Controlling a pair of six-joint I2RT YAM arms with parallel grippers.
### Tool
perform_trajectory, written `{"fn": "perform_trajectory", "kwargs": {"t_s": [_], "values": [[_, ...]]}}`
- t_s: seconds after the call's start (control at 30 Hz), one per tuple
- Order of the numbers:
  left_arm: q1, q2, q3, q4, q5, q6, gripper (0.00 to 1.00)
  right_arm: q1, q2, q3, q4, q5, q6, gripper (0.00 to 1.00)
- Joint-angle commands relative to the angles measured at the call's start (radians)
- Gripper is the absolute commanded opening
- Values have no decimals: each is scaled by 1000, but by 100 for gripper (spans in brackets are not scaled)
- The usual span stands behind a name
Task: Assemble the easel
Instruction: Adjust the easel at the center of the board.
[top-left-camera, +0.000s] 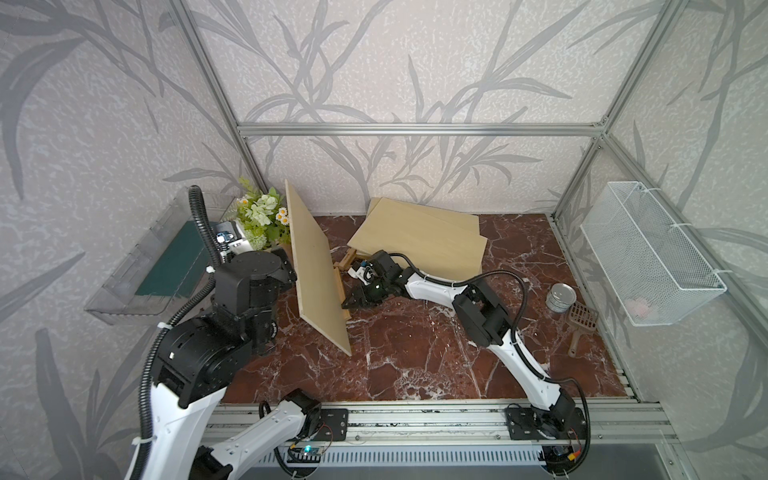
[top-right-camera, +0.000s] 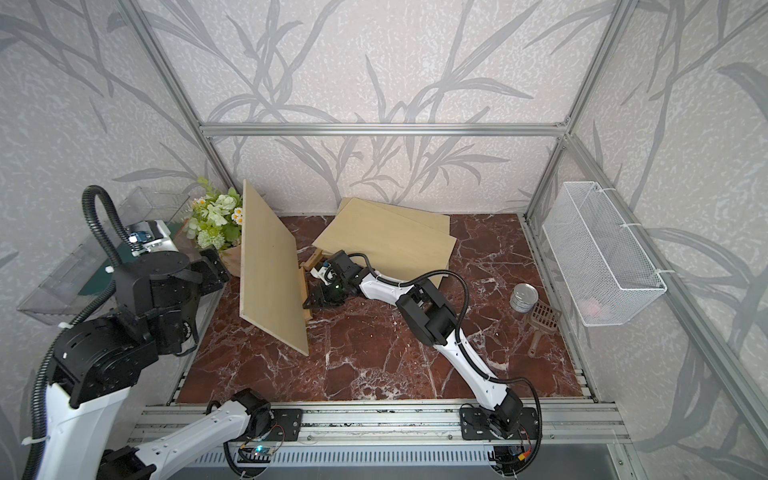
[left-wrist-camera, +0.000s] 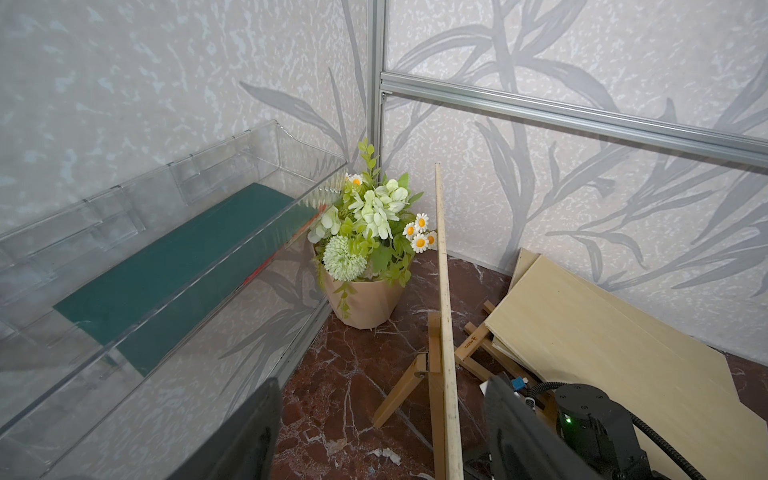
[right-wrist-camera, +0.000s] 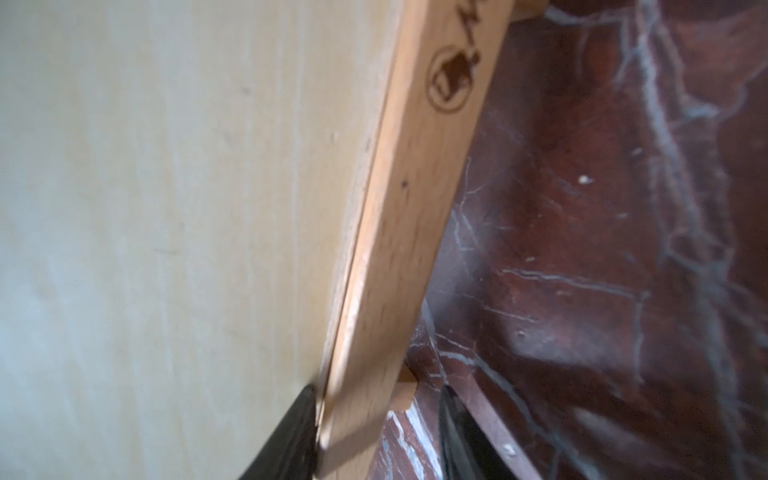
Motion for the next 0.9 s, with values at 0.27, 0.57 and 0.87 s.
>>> {"fn": "perform_trajectory", "kwargs": {"t_s": [0.27,0.57,0.87], "values": [[0,5,-12,-63,-3,-29,78,21,38,32,5,32,39,30],[0,17,-3,-81,19,-21,77,23,-11,31,-210,236,-31,16],[6,39,-7,-92,47,-13,77,22,-74,1,-338,401,-84,13]]}}
